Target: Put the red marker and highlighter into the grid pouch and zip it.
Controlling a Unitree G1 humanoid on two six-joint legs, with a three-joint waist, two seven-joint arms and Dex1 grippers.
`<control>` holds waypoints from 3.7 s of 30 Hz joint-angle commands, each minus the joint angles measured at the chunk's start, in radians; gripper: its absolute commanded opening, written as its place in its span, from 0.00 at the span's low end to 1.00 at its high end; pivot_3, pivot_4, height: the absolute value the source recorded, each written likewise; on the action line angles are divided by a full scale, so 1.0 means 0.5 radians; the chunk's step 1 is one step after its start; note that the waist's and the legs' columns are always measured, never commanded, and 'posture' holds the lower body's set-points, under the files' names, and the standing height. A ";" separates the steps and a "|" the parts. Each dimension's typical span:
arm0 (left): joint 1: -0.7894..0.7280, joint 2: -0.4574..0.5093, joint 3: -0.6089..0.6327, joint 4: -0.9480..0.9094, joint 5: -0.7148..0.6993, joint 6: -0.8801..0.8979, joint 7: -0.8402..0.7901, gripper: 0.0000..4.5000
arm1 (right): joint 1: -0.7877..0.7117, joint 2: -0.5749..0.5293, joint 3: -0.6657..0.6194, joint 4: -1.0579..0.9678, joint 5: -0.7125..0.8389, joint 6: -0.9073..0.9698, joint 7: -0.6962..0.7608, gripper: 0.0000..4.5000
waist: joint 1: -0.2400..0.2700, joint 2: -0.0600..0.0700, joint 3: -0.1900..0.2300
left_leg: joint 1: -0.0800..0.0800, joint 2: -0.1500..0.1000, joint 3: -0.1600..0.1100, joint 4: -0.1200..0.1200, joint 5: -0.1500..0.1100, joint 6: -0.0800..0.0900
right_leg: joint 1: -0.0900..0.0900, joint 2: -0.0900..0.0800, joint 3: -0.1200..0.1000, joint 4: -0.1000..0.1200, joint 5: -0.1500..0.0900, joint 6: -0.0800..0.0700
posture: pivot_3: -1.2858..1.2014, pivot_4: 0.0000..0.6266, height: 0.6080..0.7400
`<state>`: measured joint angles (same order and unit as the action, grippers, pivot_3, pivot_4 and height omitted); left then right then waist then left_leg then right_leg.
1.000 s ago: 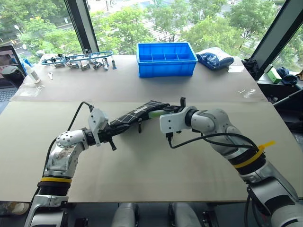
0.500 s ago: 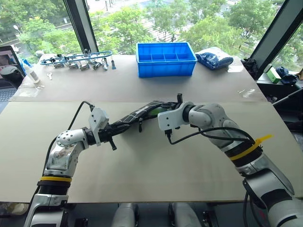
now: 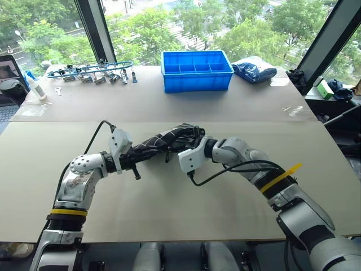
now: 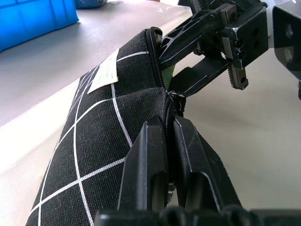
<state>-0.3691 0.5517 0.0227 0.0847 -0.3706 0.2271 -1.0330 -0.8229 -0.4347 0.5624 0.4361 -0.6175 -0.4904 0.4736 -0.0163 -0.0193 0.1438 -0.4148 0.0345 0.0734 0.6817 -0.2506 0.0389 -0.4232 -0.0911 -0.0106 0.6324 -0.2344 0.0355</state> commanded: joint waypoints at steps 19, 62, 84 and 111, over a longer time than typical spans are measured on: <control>-0.062 -0.091 0.060 -0.046 -0.105 -0.031 0.038 0.00 | 0.187 -0.526 -0.683 -1.031 1.429 1.000 1.092 0.99 | 0.013 0.000 0.000 | 0.000 0.001 -0.008 0.000 -0.002 0.003 | 0.002 -0.001 0.000 0.000 0.000 0.000 | 0.52 0.24 1.00; -0.051 -0.088 0.051 -0.084 -0.100 0.013 0.034 0.00 | 0.338 0.616 -0.673 -1.051 2.031 2.783 -0.039 0.62 | 0.010 0.000 -0.001 | -0.001 -0.001 -0.012 0.001 -0.002 0.005 | 0.001 0.000 -0.003 0.002 0.002 0.000 | 0.52 0.24 1.00; -0.018 -0.112 0.045 -0.110 -0.097 0.008 0.057 0.00 | 0.532 0.043 -0.918 -1.543 2.194 2.997 0.279 0.01 | 0.021 -0.001 0.000 | -0.001 -0.001 -0.013 0.001 -0.003 0.005 | 0.002 -0.001 -0.003 0.000 0.002 0.000 | 0.52 0.24 1.00; -0.035 -0.041 -0.062 0.000 0.027 -0.255 -0.167 0.00 | 1.138 -0.985 -1.588 -1.617 2.607 2.809 1.072 0.88 | 0.071 -0.001 0.000 | -0.002 -0.002 -0.012 0.003 -0.005 0.008 | 0.004 -0.002 0.001 -0.006 0.002 0.001 | 0.52 0.24 1.00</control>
<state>-0.3847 0.5126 0.0045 0.0833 -0.3810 0.1624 -1.0779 -0.2619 -0.8862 -0.1494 -0.3354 0.6522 0.9266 0.9691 0.0193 -0.0199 0.1437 -0.4157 0.0332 0.0675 0.6830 -0.2529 0.0431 -0.4209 -0.0919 -0.0099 0.6294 -0.2333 0.0361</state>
